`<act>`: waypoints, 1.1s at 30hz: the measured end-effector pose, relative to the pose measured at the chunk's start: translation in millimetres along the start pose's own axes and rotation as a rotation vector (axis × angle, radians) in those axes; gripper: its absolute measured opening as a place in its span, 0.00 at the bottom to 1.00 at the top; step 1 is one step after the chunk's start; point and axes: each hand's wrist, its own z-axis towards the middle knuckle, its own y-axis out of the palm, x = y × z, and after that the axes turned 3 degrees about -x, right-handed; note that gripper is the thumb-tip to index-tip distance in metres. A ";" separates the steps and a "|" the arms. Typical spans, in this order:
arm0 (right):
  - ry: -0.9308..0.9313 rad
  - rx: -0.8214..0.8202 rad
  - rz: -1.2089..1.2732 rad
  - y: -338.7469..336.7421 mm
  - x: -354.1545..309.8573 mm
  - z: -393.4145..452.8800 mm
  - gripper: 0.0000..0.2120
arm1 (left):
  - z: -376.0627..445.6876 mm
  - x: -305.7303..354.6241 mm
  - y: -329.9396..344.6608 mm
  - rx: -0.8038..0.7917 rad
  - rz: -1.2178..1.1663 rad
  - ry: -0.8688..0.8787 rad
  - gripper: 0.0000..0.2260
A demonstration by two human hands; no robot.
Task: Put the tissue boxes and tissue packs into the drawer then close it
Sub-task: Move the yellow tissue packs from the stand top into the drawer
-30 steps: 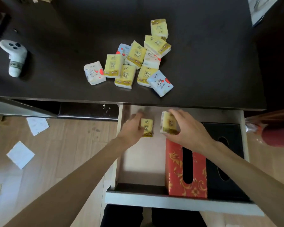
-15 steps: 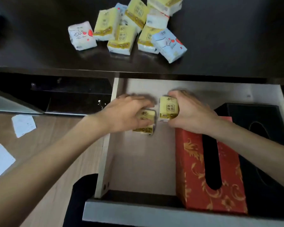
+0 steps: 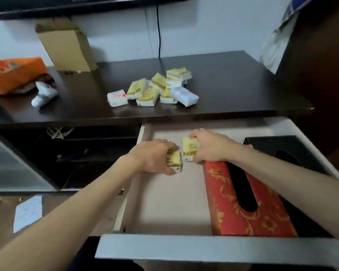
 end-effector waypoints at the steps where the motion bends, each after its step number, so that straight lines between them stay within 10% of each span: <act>1: 0.028 -0.042 -0.006 0.4 -1.5 0.4 0.30 | -0.6 0.2 -0.5 0.000 -0.004 -0.020 0.35; 6: 0.064 -0.179 0.058 -7.5 -7.6 8.4 0.27 | 5.4 -5.8 0.9 0.063 0.014 -0.025 0.27; 12: 0.063 -0.188 0.069 -2.7 -4.9 13.8 0.47 | 8.7 -11.5 9.4 0.129 -0.097 0.021 0.32; 25: 0.065 -0.217 -0.145 1.9 -19.3 26.5 0.27 | 16.2 -18.5 12.3 0.116 -0.084 0.076 0.22; 33: 0.012 -0.138 -0.076 3.4 -12.3 22.2 0.38 | 11.8 -17.0 13.7 0.247 -0.113 0.128 0.28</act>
